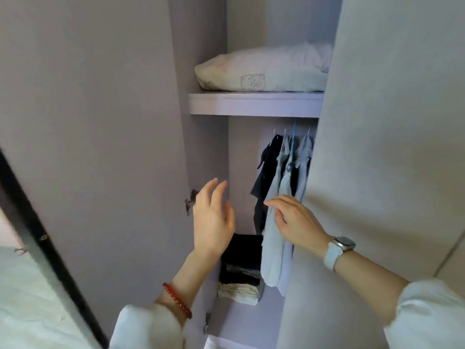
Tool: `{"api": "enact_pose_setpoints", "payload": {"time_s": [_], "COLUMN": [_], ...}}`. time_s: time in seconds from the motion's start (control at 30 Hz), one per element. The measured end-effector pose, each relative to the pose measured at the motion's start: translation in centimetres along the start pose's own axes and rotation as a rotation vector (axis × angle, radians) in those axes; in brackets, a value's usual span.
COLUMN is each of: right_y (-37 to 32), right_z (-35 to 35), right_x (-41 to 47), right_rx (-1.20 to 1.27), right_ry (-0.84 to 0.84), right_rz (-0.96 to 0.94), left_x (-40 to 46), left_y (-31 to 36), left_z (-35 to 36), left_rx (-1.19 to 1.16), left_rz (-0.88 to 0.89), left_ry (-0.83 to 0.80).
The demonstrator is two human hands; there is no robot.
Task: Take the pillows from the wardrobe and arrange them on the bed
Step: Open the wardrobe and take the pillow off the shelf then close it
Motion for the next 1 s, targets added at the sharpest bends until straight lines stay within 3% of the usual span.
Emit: {"api": "enact_pose_setpoints", "payload": {"time_s": [0.2, 0.37, 0.47, 0.7, 1.0], "right_y": [6.7, 10.2, 11.6, 10.8, 4.5], "right_z": [-12.0, -17.3, -17.8, -16.3, -15.6], "right_x": [2.0, 3.0, 2.9, 0.9, -6.7], "right_rx": [-0.214, -0.365, -0.393, -0.310, -0.093], "right_ry": [0.224, 0.332, 0.325, 0.333, 0.637], "right_rz": [0.088, 0.110, 0.113, 0.092, 0.105], "left_x": [9.5, 14.8, 16.0, 13.9, 6.2], "left_y": [11.5, 17.0, 18.6, 17.9, 19.4], "left_z": [9.9, 15.4, 17.0, 15.0, 7.7], "left_rx": [-0.144, -0.285, -0.518, -0.637, -0.863], "left_rz": [0.253, 0.238, 0.178, 0.186, 0.376], "left_ry": [-0.123, -0.179, -0.226, -0.210, -0.348]}}
Point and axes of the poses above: each hand's wrist, its own x-axis towards the middle knuckle, its own z-axis out of the palm, y = z × x, the point moved 6 cm from there along x, towards the middle knuckle, and after that the axes turned 9 degrees about x, right-handed, at the moved point
